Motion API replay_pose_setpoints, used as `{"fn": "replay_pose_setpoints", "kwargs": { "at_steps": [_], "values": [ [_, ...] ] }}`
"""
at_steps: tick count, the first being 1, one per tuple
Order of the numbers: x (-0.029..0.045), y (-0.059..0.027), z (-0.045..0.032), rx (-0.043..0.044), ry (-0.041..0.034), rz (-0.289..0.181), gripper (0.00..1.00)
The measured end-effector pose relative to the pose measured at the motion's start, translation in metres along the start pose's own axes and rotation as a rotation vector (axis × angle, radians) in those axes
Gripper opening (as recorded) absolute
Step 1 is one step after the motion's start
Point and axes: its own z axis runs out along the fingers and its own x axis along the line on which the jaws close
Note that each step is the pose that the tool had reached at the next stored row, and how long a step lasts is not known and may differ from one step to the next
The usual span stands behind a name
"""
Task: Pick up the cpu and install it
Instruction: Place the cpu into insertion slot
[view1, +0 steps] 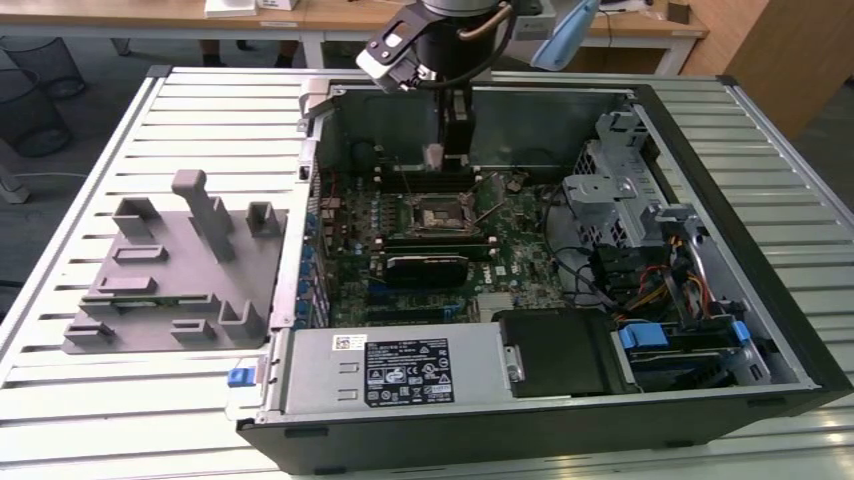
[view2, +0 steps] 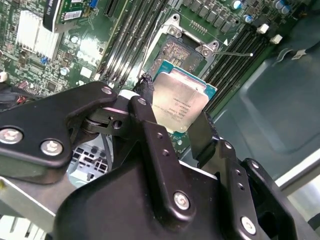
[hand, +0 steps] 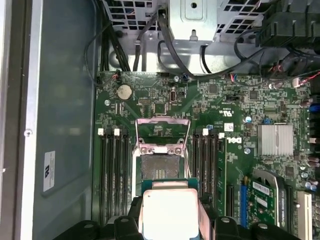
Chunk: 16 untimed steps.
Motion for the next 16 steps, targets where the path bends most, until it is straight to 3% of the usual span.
{"fn": "replay_pose_setpoints", "kwargs": {
  "at_steps": [7, 16],
  "values": [
    [0.0002, -0.0001, 0.0035, -0.0002, 0.0001, 0.000, 0.53],
    [0.0010, 0.0034, 0.0192, 0.0000, 0.0000, 0.000, 0.53]
  ]
}}
